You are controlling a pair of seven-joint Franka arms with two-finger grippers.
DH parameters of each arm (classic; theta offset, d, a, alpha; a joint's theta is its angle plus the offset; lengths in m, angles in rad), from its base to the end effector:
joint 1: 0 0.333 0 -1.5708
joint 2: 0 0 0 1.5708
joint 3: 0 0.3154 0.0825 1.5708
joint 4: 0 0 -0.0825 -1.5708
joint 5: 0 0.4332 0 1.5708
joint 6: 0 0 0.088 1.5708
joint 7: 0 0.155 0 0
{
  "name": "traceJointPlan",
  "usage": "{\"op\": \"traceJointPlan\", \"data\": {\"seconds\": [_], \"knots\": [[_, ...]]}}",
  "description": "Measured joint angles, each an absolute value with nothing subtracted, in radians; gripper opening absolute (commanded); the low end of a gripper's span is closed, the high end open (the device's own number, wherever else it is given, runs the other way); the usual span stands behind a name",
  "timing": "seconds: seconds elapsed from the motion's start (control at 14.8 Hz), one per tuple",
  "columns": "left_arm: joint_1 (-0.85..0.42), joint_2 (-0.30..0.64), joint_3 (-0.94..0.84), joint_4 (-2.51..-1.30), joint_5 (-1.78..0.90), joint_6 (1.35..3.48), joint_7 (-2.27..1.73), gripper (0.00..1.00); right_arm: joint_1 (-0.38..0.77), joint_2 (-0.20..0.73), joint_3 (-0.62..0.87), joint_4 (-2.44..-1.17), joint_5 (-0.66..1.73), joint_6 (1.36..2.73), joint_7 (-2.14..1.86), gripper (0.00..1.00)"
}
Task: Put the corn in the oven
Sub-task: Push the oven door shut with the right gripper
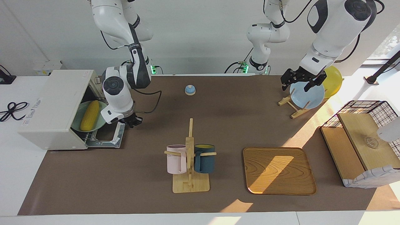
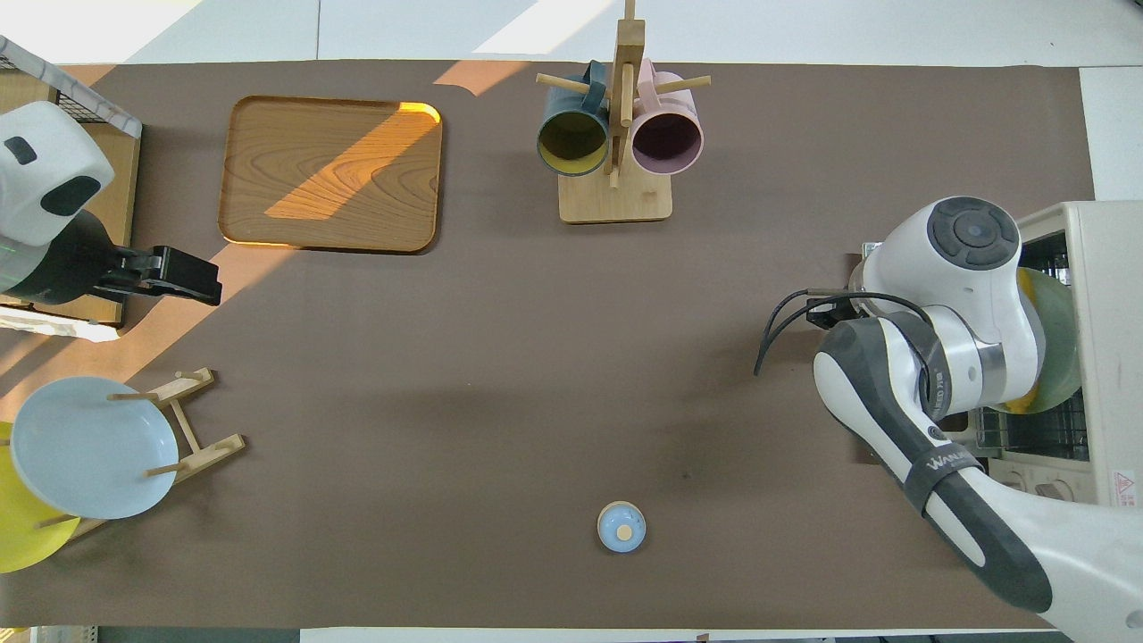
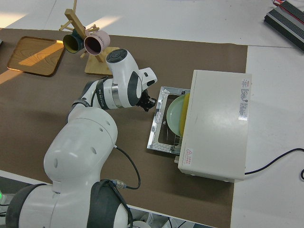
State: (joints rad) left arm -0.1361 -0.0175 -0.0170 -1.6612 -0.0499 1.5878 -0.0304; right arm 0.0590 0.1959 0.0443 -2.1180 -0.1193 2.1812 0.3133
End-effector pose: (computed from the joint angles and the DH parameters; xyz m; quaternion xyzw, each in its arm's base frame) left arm 0.5861 -0.0982 0.5410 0.9975 -0.0601 -0.0301 0.0221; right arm 0.5820 0.0516 0.2291 0.9946 -0.0674 -0.0558 0.0549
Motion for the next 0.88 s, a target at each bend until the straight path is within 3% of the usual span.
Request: {"op": "traceJointPlan", "data": {"seconds": [0.61,0.88], "knots": [[-0.136,-0.018,-0.017,-1.661,-0.05,1.588,-0.03,1.0,0.044,0.195,0.04,-2.168,-0.244,2.21,0.313,0.0],[-0.136,-0.018,-0.017,-1.661,-0.05,1.588,-0.03,1.0,0.049,0.194,0.07,-2.134,-0.332,2.134,0.305,0.0]]}}
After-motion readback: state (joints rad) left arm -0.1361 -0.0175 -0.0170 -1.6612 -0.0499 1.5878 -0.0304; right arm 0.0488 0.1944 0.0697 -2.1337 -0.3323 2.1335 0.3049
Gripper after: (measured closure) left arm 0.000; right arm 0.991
